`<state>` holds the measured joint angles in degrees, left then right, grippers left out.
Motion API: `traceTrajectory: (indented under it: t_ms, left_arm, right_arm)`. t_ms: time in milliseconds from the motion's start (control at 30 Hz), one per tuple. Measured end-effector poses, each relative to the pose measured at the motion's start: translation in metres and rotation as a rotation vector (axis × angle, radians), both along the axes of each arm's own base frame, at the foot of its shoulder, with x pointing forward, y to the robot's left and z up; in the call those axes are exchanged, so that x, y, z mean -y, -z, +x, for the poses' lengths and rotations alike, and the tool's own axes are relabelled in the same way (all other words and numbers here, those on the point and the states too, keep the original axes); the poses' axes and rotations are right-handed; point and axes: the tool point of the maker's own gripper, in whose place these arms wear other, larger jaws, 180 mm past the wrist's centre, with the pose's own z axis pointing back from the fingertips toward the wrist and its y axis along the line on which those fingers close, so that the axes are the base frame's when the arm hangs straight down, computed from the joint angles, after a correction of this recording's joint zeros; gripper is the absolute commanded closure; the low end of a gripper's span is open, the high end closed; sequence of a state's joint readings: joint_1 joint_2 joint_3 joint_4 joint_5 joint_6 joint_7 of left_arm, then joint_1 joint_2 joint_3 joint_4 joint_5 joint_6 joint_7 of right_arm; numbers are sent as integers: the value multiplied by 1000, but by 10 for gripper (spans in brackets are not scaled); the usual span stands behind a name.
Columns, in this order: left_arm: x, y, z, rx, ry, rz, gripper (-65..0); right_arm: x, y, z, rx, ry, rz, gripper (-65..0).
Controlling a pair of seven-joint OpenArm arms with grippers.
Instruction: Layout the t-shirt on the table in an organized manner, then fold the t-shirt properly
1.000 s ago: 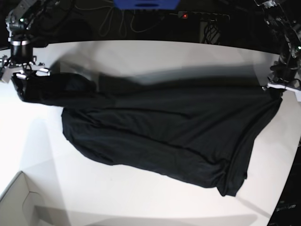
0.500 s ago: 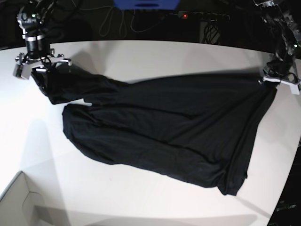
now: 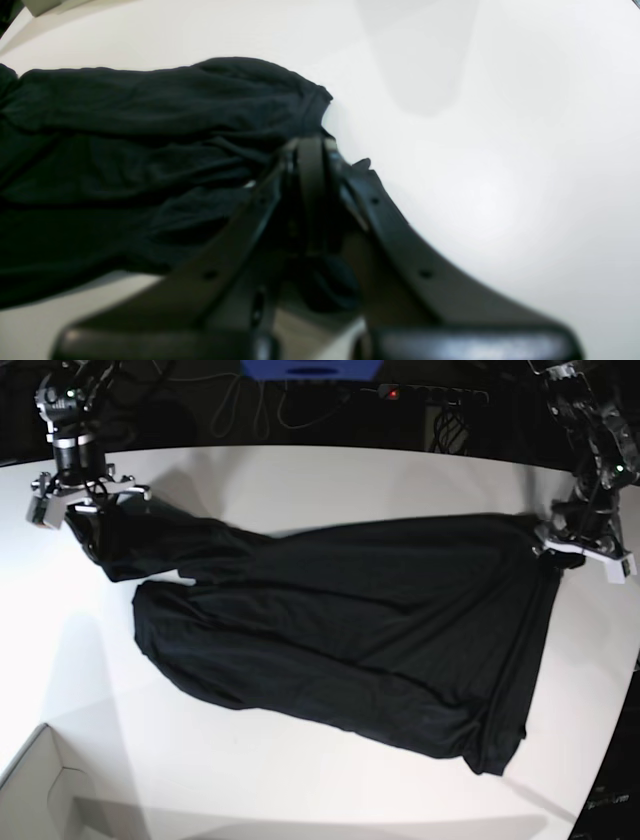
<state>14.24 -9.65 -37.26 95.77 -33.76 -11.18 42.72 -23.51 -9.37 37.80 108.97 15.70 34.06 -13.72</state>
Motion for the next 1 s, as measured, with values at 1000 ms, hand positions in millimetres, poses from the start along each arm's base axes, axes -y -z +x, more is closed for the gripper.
traceTrajectory:
  t_ms: [1000]
  left_arm:
    - [5, 32, 8, -59, -12, -68, -337]
  right_arm:
    - [-11, 0, 5, 6, -32, 13, 0]
